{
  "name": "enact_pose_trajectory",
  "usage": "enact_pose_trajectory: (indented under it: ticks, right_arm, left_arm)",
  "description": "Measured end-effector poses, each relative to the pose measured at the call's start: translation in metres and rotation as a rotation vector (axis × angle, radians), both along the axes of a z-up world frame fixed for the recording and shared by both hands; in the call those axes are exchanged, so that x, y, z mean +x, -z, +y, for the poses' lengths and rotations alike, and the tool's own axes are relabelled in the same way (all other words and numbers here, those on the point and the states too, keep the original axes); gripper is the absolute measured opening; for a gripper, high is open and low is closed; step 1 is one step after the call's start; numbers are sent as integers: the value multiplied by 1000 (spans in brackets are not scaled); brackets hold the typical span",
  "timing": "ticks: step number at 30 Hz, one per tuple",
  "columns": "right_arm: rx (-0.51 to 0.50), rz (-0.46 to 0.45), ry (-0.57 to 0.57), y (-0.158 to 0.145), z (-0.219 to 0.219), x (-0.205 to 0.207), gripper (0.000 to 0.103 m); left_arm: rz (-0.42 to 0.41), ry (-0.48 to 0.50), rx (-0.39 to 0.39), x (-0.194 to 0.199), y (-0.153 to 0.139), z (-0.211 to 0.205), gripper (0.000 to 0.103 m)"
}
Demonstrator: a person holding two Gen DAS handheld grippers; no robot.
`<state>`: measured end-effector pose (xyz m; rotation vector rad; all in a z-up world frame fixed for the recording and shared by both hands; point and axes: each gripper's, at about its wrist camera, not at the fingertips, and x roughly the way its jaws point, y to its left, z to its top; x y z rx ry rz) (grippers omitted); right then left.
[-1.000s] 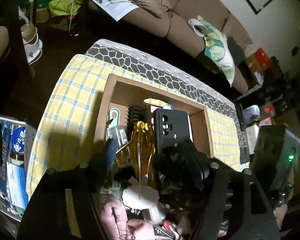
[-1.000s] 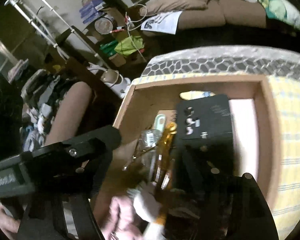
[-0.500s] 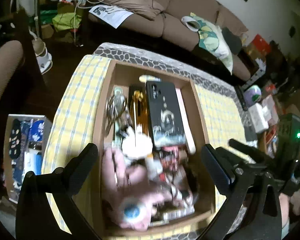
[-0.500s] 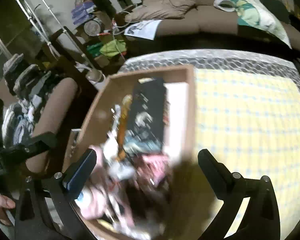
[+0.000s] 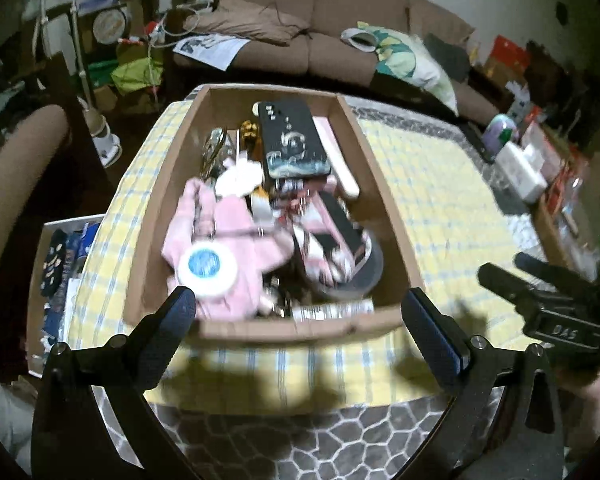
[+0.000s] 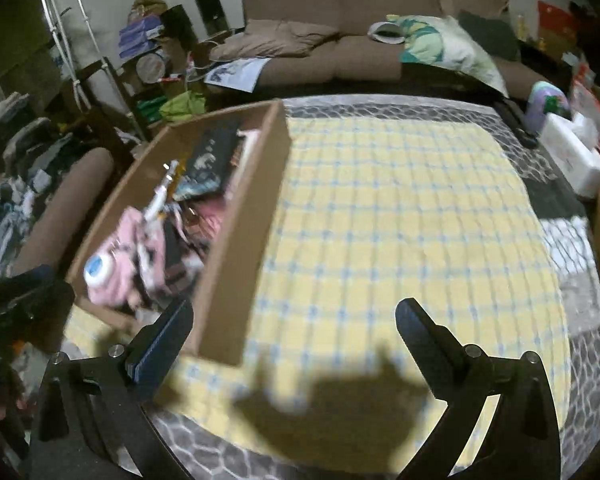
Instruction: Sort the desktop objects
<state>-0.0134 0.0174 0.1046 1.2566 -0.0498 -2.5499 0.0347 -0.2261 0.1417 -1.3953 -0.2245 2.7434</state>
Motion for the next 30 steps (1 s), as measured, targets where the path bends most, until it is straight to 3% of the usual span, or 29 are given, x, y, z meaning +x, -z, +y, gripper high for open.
enact_pose_trajectory:
  ticks: [6,16,24,30]
  right_arm:
    - [14,16,63,24,23,29,103]
    - [33,-19,111,82,37,50,103]
    - [53,-43,131,113,44,48,103]
    - [116,6,106,120,36,56,103]
  left_arm:
    - [14,-27,-75,23,35,24,103]
    - [-54,-65,-173,21,99,45,103]
    - [-82,-39,-162,11,126,65,103]
    - [-57,-45,-151,13,135,71,103]
